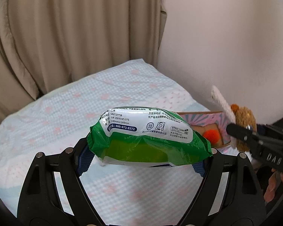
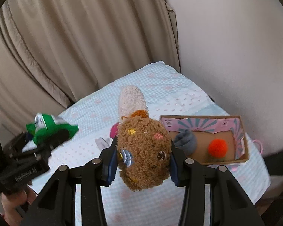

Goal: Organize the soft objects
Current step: 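Carry the wipe pack and brown plush into the box and open both tools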

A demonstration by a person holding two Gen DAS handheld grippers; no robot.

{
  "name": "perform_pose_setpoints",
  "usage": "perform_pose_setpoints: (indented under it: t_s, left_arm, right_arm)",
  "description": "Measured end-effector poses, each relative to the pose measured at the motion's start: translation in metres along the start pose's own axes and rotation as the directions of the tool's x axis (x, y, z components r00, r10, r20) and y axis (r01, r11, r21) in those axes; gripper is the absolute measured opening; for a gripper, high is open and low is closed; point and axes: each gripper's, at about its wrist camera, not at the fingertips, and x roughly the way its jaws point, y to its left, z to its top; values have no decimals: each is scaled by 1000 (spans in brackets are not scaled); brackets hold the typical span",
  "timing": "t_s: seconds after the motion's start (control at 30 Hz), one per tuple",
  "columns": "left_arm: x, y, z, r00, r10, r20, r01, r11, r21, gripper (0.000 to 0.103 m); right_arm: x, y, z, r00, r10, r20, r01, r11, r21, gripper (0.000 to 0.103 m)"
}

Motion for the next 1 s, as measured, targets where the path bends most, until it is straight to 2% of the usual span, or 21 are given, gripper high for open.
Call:
perform_pose_setpoints:
  t_s: [0.27, 0.43, 0.57, 0.67, 0.7, 0.73, 0.83, 1.0]
  left_arm:
    - [51, -76, 18, 999, -12, -49, 11, 1000, -17, 82]
    - [97, -118, 23, 993, -23, -119, 23, 1000, -2, 82]
    - [141, -147, 18, 980, -42, -194, 44, 999, 7, 82]
    - [176, -166, 5, 963, -59, -263, 69, 997, 28, 82]
    - [190, -174, -1, 952, -64, -298, 80, 996, 40, 82]
    - [211, -182, -12, 932, -67, -356, 93, 994, 55, 82]
    - [244, -192, -30, 899, -50, -435, 101, 990, 96, 82]
    - [279, -208, -39, 868, -45, -495, 120, 986, 120, 82]
  right_arm:
    - [10, -82, 10, 998, -22, -64, 17, 997, -72, 42]
    - [34, -130, 16, 991, -47, -123, 34, 993, -110, 42]
    - [59, -161, 23, 982, -56, -182, 33, 991, -127, 42]
    - [86, -187, 29, 968, -52, -245, 15, 989, -150, 42]
    - [92, -196, 28, 962, -43, -268, 3, 989, -148, 42]
    - [104, -205, 28, 954, -35, -298, -9, 989, -145, 42]
    - [137, -226, 26, 923, -30, -383, -23, 991, -134, 42]
    - [178, -249, 21, 882, -14, -472, -50, 991, -122, 42]
